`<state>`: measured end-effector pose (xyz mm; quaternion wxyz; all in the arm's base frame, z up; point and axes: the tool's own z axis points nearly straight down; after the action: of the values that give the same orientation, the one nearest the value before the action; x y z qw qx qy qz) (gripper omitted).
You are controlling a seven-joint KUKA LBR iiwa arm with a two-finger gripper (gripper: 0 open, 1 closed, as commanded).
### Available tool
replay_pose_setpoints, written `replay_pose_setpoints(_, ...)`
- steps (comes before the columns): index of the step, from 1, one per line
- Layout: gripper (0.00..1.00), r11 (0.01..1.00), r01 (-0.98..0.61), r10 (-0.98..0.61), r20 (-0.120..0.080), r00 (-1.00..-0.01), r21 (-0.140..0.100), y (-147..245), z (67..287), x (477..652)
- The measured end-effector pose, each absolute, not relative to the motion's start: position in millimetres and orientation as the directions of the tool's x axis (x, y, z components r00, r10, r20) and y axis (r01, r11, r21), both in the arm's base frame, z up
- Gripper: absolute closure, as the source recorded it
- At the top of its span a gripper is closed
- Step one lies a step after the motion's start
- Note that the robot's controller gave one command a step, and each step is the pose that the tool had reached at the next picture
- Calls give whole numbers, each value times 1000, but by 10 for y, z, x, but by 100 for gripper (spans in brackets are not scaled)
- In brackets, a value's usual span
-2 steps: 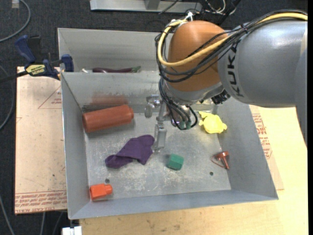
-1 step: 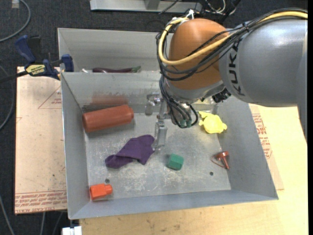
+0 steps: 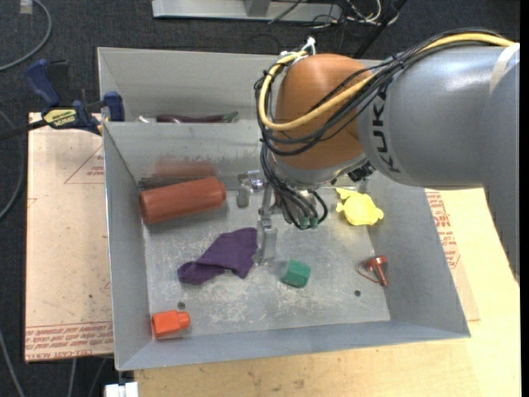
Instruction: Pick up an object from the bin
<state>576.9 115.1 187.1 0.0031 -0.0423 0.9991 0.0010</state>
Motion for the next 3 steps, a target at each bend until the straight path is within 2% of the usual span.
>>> replay_pose_setpoints(1, 0, 981, -196, -196, 2, -981, 2, 1278, 1417, 5714)
replay_pose_setpoints(2, 0, 985, -174, -174, -5, -985, 2, 1219, 1435, 5703)
replay_pose_setpoints(3, 0, 992, -125, -125, -6, -992, 4, 1174, 837, 5684)
